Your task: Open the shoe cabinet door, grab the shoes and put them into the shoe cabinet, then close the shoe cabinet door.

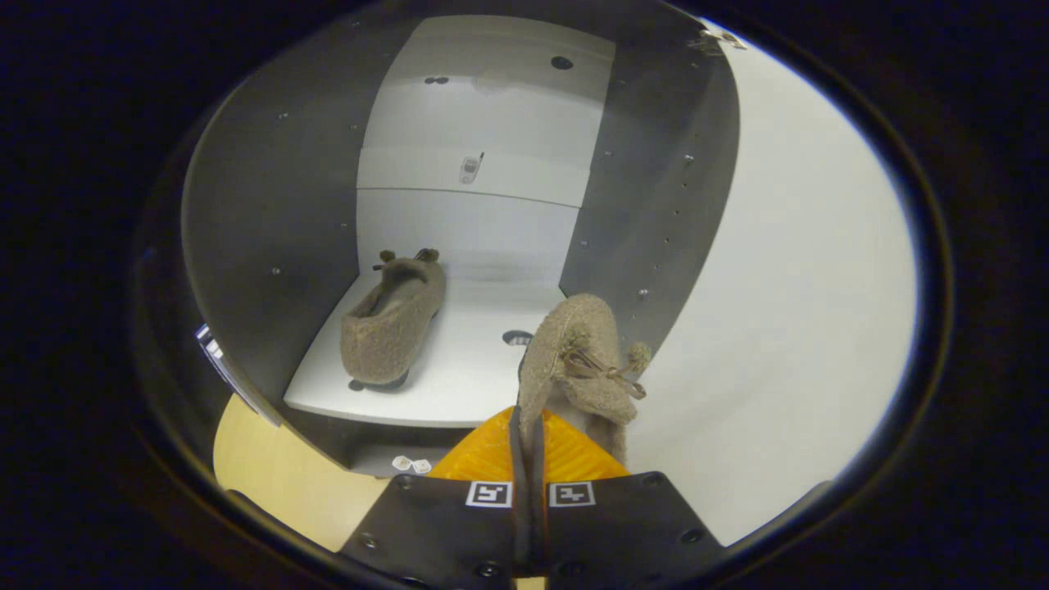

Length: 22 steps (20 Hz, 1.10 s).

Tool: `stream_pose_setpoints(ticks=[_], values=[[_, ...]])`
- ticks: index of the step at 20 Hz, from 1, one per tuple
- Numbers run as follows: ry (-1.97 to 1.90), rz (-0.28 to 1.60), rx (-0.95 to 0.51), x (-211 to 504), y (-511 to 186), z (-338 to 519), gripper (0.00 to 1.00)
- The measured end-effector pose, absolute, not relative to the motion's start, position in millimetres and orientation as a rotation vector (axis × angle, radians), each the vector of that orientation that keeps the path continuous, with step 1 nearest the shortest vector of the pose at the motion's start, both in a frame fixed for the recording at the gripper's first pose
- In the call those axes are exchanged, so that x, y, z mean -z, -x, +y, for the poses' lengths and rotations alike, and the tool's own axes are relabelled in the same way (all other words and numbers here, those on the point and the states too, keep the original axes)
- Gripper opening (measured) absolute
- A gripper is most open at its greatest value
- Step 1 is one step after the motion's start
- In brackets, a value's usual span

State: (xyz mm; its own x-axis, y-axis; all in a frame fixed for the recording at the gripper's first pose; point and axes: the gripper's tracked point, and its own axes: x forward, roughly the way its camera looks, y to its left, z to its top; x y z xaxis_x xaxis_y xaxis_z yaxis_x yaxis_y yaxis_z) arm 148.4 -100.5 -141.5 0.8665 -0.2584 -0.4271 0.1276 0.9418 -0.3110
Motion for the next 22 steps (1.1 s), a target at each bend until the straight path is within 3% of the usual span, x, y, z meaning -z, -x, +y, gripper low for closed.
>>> stream_pose_setpoints(ticks=[12, 18, 22], values=[[0.43, 0.511, 0.142, 143, -260, -94, 0.02], [0.458, 0.547, 0.095, 164, -293, -82, 0.02], [0.458, 0.572, 0.155, 165, -291, -97, 0.03]])
